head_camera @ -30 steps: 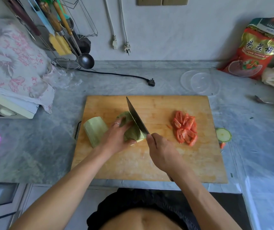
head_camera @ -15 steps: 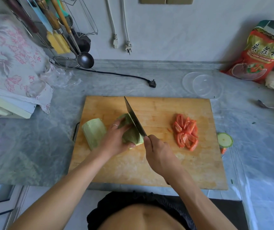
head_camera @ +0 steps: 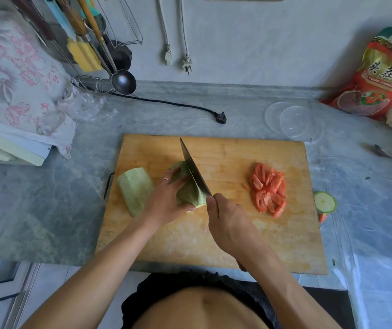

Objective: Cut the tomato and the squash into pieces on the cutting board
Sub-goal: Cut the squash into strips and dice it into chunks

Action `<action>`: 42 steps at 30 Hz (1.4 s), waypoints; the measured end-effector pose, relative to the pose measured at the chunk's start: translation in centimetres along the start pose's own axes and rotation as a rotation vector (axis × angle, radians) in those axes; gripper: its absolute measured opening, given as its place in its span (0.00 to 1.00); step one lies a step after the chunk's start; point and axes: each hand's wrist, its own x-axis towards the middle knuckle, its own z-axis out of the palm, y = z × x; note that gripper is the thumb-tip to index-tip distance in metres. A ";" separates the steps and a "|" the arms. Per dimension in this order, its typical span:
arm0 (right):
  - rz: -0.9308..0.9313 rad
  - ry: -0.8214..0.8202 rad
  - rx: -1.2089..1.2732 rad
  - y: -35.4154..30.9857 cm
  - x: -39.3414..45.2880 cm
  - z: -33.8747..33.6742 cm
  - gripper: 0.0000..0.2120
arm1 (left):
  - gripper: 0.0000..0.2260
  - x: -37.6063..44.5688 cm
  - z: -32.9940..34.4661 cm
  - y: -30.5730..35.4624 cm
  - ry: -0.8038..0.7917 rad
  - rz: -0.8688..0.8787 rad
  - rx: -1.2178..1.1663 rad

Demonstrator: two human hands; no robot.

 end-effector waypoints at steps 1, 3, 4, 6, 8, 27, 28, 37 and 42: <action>-0.002 0.005 0.008 0.0 0.1 0.1 0.17 | 0.40 0.1 0.1 0.0 0.001 0.003 -0.012; -0.033 0.023 0.017 0.0 0.4 0.2 0.17 | 0.39 0.1 0.0 0.0 0.004 0.009 -0.030; -0.046 0.020 0.018 0.0 0.5 0.3 0.16 | 0.39 0.0 0.1 0.0 0.006 0.009 -0.032; -0.055 -0.004 0.013 -0.2 0.6 0.4 0.14 | 0.39 -0.1 0.1 0.1 0.005 0.009 -0.029; -0.036 0.016 0.021 0.1 0.7 0.8 0.13 | 0.39 -0.1 0.1 0.2 0.012 0.012 -0.034; 0.036 -0.037 -0.106 0.9 -0.1 1.3 0.13 | 0.40 0.1 0.5 0.1 0.016 0.014 -0.043; 0.010 -0.024 -0.100 1.1 0.0 1.4 0.13 | 0.40 0.2 0.5 0.1 0.016 0.013 -0.049; 0.052 -0.118 -0.116 1.2 0.7 0.7 0.15 | 0.39 0.0 0.9 0.0 0.044 0.049 -0.042; -0.045 -0.011 -0.046 1.7 0.5 1.7 0.12 | 0.40 -0.1 0.8 -0.1 0.049 0.063 -0.028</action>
